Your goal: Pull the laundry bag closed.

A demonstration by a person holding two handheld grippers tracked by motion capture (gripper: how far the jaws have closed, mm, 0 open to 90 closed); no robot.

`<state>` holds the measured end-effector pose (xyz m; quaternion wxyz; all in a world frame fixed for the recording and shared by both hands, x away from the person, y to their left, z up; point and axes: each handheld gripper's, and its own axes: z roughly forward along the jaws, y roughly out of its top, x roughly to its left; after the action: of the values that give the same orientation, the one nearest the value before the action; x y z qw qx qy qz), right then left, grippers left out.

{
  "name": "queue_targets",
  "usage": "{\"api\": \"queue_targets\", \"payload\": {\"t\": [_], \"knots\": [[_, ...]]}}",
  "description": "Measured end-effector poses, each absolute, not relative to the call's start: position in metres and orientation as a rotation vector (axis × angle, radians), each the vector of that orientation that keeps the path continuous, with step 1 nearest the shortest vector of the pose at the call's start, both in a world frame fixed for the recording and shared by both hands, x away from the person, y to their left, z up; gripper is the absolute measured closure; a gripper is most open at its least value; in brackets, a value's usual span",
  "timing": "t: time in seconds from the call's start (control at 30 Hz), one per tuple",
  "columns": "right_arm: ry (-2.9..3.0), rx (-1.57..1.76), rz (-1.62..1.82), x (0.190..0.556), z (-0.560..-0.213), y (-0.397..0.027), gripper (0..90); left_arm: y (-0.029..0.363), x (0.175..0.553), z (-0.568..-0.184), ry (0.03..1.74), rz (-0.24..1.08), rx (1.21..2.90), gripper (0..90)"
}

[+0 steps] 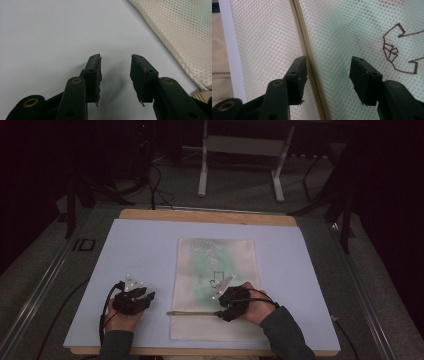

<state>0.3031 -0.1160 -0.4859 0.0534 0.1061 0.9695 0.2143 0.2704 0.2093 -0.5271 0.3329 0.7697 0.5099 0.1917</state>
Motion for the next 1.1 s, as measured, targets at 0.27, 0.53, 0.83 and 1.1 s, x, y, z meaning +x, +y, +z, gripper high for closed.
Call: {"api": "queue_targets", "payload": {"t": [0.27, 0.53, 0.83, 1.1], "knots": [[2.962, 0.300, 0.661, 0.304, -0.488, -0.106, 47.8, 0.208, 0.270, -0.527, 1.323, 0.505, 2.013, 59.8], [2.977, 0.273, 0.665, 0.304, -0.490, -0.098, 47.5, 0.209, 0.270, -0.527, 1.322, 0.511, 2.010, 59.9], [2.993, 0.246, 0.658, 0.304, -0.491, -0.089, 47.5, 0.209, 0.270, -0.527, 1.320, 0.509, 2.011, 60.0], [3.006, 0.224, 0.654, 0.303, -0.492, -0.081, 47.6, 0.209, 0.271, -0.527, 1.318, 0.508, 2.011, 59.9]]}}
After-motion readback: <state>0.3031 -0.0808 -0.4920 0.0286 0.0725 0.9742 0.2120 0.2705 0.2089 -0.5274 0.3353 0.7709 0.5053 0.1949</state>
